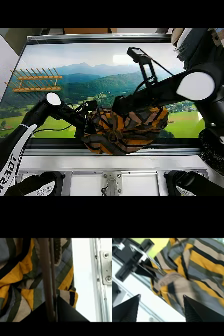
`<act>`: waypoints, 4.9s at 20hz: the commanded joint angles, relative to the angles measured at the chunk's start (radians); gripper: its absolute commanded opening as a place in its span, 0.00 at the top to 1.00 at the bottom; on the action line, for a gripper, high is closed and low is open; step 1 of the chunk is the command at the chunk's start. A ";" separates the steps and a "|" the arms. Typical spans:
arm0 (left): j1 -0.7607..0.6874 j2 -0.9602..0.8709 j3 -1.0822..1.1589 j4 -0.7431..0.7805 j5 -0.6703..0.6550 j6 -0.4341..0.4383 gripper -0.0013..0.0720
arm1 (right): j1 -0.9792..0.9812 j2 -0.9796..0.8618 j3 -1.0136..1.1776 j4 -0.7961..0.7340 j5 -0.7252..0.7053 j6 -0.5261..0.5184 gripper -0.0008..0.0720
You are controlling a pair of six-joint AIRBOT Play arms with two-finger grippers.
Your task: Fold the clothes and pants, and hang the long-sleeved shirts on hangers.
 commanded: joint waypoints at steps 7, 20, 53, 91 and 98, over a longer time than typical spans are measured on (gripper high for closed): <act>0.000 -0.001 0.001 0.000 -0.002 0.000 0.97 | -0.175 0.055 0.029 0.011 0.103 -0.281 0.17; 0.000 -0.001 0.000 0.000 -0.019 0.000 0.97 | -0.969 0.182 -0.393 0.590 0.186 -1.302 0.17; 0.000 -0.001 0.000 0.000 -0.027 0.000 0.97 | -0.813 -0.019 -0.711 0.793 0.230 -1.711 0.17; 0.422 0.331 0.002 0.002 0.196 -0.641 0.29 | -0.815 0.005 -0.689 0.863 0.194 -1.736 0.98; 0.222 0.478 -0.002 0.332 0.263 -1.138 0.32 | -0.815 0.136 -0.637 0.937 -0.034 -1.666 0.98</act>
